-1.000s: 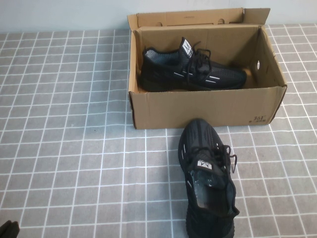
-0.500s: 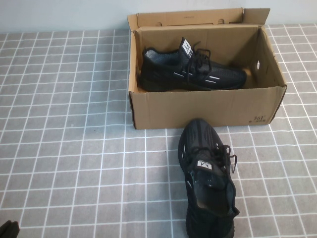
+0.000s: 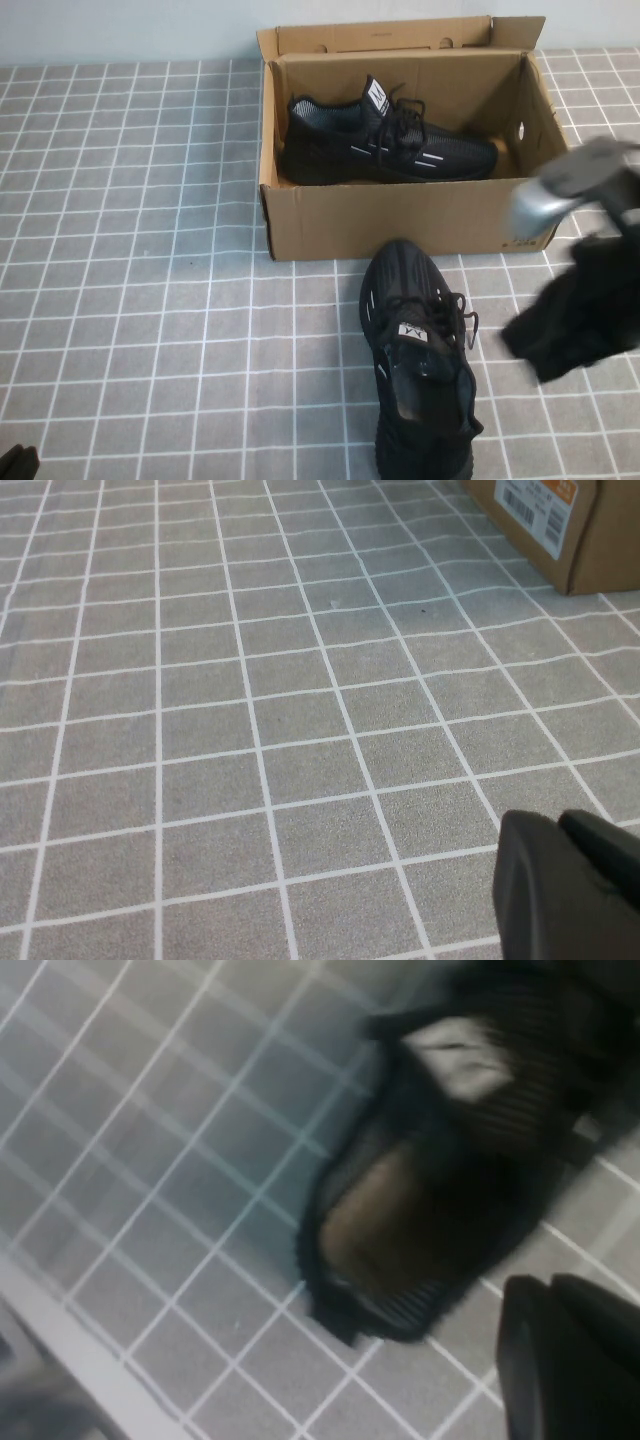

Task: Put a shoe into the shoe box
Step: Pick up the shoe from the table

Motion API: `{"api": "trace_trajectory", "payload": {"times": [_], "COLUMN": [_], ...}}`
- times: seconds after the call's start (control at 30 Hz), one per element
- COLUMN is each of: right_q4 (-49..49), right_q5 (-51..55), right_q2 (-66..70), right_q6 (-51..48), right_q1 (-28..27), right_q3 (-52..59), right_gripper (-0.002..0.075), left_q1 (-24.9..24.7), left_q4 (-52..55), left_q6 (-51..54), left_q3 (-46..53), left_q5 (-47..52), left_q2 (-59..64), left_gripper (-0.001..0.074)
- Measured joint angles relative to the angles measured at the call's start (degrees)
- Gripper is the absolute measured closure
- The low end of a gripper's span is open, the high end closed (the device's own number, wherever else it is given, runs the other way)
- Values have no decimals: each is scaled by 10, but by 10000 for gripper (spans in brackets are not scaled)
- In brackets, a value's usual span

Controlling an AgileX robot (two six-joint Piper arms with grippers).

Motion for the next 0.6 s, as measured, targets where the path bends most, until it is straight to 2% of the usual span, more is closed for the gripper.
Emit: {"api": "trace_trajectory", "payload": {"times": [0.13, 0.23, 0.47, 0.6], "right_q4": [-45, -84, -148, -173], "right_q5": [-1, -1, -39, -58], "right_q2": [64, 100, 154, 177], "right_q6": [-53, -84, -112, -113], "right_q1": [100, 143, 157, 157], "right_q3": [-54, -86, -111, -111], "right_gripper": [740, 694, 411, 332], "left_q1": [0, 0, 0, 0], "left_q4": [0, 0, 0, 0], "left_q6": [0, 0, 0, 0], "left_q3": [0, 0, 0, 0], "left_q5": [0, 0, 0, 0], "left_q2": [0, 0, 0, 0], "left_gripper": [736, 736, 736, 736]}}
